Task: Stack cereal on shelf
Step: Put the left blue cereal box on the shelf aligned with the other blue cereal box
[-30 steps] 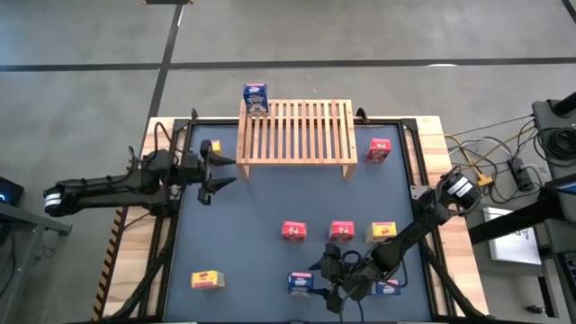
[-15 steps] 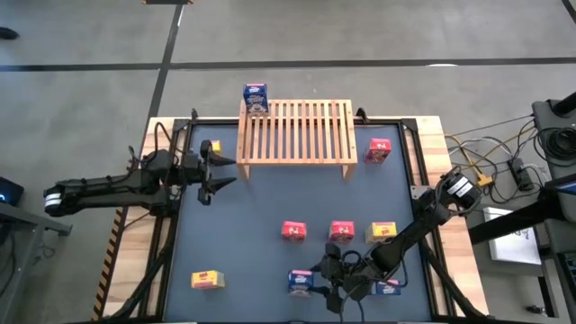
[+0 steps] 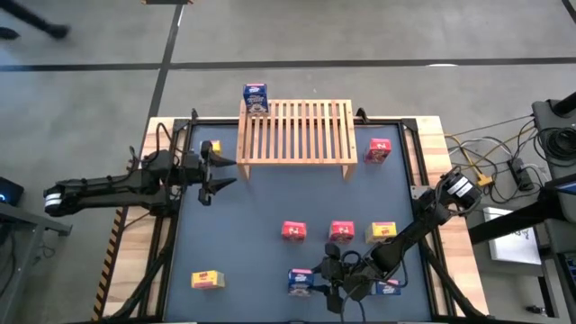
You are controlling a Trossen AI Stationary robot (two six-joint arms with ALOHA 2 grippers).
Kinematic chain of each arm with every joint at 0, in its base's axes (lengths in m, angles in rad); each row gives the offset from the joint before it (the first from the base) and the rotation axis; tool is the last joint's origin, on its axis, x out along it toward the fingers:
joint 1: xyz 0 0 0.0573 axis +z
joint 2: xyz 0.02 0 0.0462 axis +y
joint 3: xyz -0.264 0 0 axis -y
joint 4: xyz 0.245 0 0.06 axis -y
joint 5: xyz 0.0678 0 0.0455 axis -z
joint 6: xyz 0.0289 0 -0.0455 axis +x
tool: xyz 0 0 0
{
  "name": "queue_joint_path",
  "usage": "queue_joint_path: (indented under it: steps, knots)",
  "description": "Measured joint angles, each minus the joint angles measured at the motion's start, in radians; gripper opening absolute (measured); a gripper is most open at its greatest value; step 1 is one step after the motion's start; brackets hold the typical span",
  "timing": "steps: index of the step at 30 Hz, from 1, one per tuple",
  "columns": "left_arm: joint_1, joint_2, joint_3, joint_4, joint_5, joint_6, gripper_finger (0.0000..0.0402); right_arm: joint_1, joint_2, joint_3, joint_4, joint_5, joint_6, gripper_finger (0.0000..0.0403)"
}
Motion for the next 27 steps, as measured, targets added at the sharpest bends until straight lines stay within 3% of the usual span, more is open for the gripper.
queue_joint_path:
  steps: [13,27]
  knots:
    - [-0.002,-0.001,-0.011,0.002,0.000,-0.008,0.0231,0.000,-0.035,0.003,0.048,0.003,-0.049,0.0187]
    - [-0.004,-0.003,-0.011,0.002,0.000,-0.011,0.0231,-0.060,-0.274,0.004,0.079,0.003,-0.417,0.0187]
